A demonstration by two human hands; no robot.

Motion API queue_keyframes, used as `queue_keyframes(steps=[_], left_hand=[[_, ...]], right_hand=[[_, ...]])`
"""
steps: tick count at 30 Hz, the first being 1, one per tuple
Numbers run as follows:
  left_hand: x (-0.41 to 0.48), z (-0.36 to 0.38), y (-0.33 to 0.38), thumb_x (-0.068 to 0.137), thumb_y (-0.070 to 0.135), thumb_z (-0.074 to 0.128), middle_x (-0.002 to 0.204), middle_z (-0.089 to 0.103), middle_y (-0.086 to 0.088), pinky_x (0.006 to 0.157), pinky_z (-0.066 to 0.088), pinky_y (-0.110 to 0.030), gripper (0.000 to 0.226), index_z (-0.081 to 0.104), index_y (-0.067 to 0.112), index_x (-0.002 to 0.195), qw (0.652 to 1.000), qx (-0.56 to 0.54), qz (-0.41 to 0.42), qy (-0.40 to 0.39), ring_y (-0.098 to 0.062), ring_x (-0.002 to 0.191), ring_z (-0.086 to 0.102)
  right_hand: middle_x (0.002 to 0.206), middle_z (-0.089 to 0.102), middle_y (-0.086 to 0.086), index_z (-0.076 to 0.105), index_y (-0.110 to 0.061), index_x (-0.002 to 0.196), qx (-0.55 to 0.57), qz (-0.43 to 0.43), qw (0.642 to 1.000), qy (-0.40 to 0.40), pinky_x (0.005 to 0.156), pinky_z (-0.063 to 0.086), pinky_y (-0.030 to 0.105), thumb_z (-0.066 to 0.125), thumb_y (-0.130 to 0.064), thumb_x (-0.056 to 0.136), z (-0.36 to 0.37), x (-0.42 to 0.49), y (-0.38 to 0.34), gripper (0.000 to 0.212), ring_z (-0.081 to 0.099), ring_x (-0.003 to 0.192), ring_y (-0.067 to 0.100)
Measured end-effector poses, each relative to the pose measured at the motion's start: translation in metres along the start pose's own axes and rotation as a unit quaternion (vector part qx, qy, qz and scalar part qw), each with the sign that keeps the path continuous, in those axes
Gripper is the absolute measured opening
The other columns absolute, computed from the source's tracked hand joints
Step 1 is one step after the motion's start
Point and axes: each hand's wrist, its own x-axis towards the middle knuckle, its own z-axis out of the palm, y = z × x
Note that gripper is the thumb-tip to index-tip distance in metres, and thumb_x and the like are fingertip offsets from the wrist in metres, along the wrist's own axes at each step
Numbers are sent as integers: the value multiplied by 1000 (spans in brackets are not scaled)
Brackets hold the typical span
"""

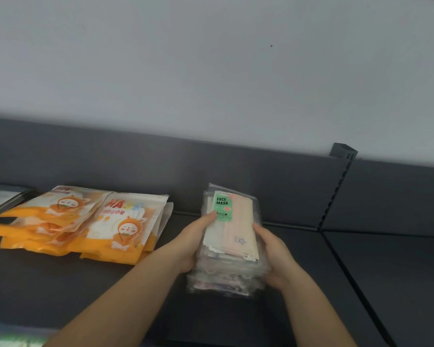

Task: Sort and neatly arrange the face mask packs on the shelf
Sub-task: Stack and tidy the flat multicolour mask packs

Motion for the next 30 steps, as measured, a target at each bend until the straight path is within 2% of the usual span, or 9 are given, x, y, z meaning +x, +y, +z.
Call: queue_keyframes(steps=[3,8,14,20,24,26,27,30], left_hand=[[1,-3,-5,100,41,48,109,76,-14,82,55,-40,42,66,11,124,1000,-15,-4,6,-30,94,74],[6,-9,-9,100,38,51,112,74,-15,92,53,-44,41,64,10,126,999,-31,-1,5,-34,105,70],[8,-14,-11,99,53,42,121,71,-13,101,49,-49,51,66,16,126,999,-47,10,-7,-34,113,68],[8,-17,-19,100,45,47,118,74,-8,103,48,-47,42,64,18,128,998,5,50,30,-29,110,69],[2,-20,-19,94,58,48,119,74,-2,108,44,-47,50,68,22,123,992,49,71,87,-26,114,67],[-1,-24,-17,80,71,51,139,61,1,114,36,-49,70,59,28,135,987,65,83,124,-25,128,56],[-3,-26,-15,80,72,51,149,51,4,117,32,-50,75,51,31,143,982,79,97,142,-25,136,48],[-16,-32,-5,92,59,51,158,33,8,118,30,-49,67,34,32,151,967,94,155,180,-21,144,36]], right_hand=[[106,74,20,65,-5,121,-20,-3,1000,-5,72,57,40,44,-33,104,2,1,-3,39,75,90,33],[110,73,22,68,-7,119,-25,1,1000,5,89,54,48,48,-41,101,5,1,-3,44,71,101,37],[114,71,22,66,-9,123,-22,3,1000,6,100,49,54,50,-44,99,4,0,-3,45,69,106,39],[114,72,21,65,-7,125,-27,-3,999,23,94,53,50,53,-41,98,0,1,-7,45,69,106,38],[109,74,20,65,-6,124,-34,-13,999,37,80,56,44,54,-36,99,1,-1,-8,40,72,98,36],[105,75,19,65,-6,121,-43,-22,998,46,75,56,41,54,-34,99,3,-4,-7,37,74,92,34],[103,75,19,65,-6,122,-47,-27,997,49,73,56,40,54,-32,99,5,-6,-7,36,74,89,33],[101,76,16,61,-7,125,-45,-50,995,72,70,55,38,58,-29,97,5,-11,-6,36,75,88,31]])
